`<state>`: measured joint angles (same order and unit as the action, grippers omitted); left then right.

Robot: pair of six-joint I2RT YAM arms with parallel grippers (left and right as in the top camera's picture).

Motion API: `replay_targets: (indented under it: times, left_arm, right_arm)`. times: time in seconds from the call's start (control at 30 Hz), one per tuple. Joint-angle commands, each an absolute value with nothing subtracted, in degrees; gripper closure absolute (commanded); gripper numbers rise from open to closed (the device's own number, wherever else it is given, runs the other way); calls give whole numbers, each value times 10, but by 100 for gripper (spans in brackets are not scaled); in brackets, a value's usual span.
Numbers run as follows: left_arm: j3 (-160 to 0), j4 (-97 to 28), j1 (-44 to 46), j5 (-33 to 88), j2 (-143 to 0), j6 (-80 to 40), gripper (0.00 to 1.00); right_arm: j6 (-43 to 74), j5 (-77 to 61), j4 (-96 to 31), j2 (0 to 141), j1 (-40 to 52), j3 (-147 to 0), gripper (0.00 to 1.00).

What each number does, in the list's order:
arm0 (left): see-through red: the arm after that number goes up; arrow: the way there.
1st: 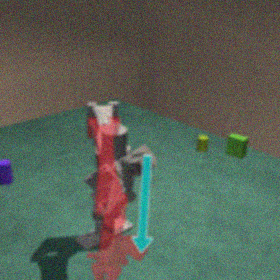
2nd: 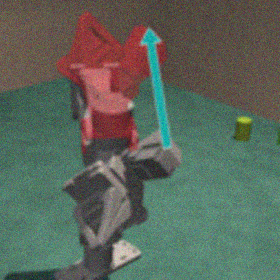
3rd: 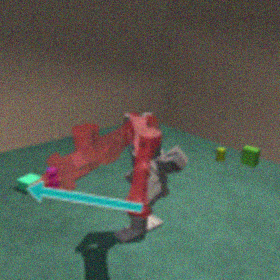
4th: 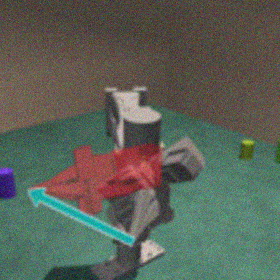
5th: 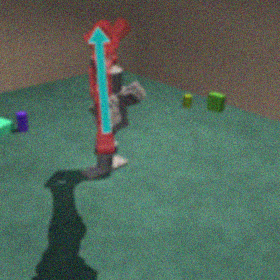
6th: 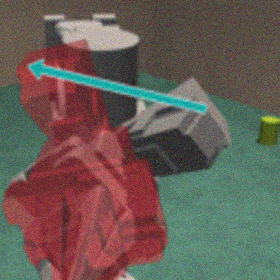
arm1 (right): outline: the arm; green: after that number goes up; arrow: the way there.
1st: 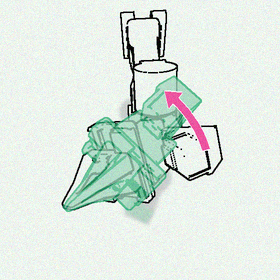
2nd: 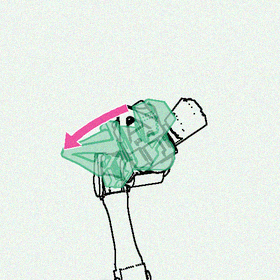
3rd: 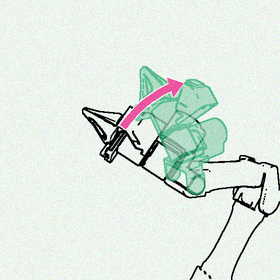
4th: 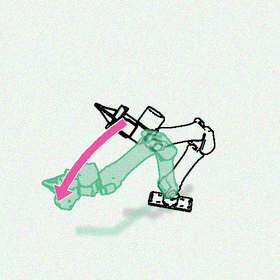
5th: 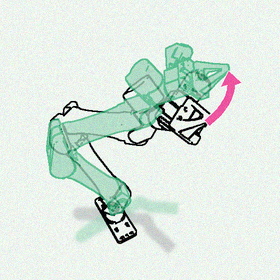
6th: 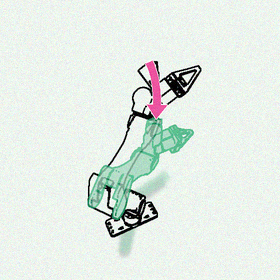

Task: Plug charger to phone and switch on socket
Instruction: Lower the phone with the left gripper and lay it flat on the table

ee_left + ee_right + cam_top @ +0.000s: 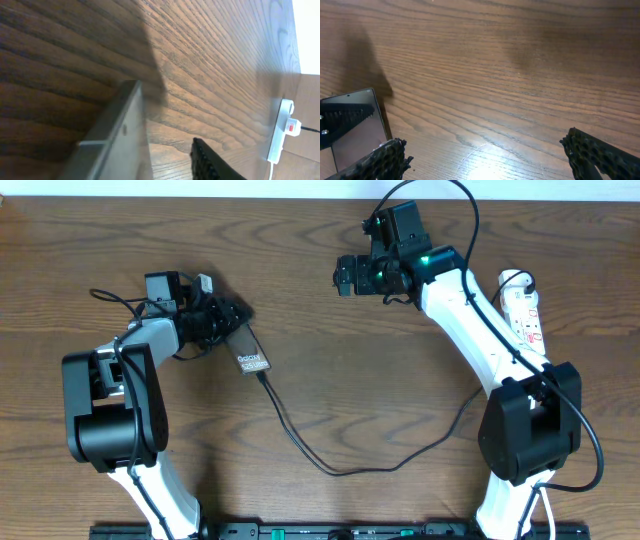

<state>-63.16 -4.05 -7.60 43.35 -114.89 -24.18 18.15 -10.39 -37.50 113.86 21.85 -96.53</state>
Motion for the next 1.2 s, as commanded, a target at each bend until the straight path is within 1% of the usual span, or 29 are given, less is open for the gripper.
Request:
replay_targets:
  times: [0.0, 0.13, 0.17, 0.23, 0.43, 0.63, 0.8, 1.07, 1.17]
  left_arm:
    - [-640, -39, -74, 439, -1152, -236, 52]
    - [-640, -39, -74, 438, -1152, -236, 46]
    - [-640, -39, -74, 438, -1152, -236, 45]
    - [-640, -42, -74, 432, -1152, -237, 45]
    - [-640, -86, -74, 365, -1152, -242, 43]
    - [-640, -95, -74, 359, -1152, -243, 42]
    - [-640, -131, -74, 291, -1152, -243, 39]
    - [-640, -150, -74, 279, -1152, -243, 38]
    - [-640, -175, -74, 237, -1152, -242, 37]
  right_arm:
    - [171, -95, -375, 1139, 222, -967, 1]
    - [171, -95, -375, 1139, 222, -967, 1]
    - [171, -95, -375, 1139, 222, -967, 1]
    - [171, -95, -375, 1139, 222, -967, 1]
    - [171, -95, -375, 1139, 222, -967, 1]
    - [171, -95, -375, 1139, 222, -967, 1]
    - [171, -95, -375, 1139, 222, -967, 1]
    - [171, -95, -375, 1139, 222, -967, 1]
    - [171, -95, -375, 1139, 222, -967, 1]
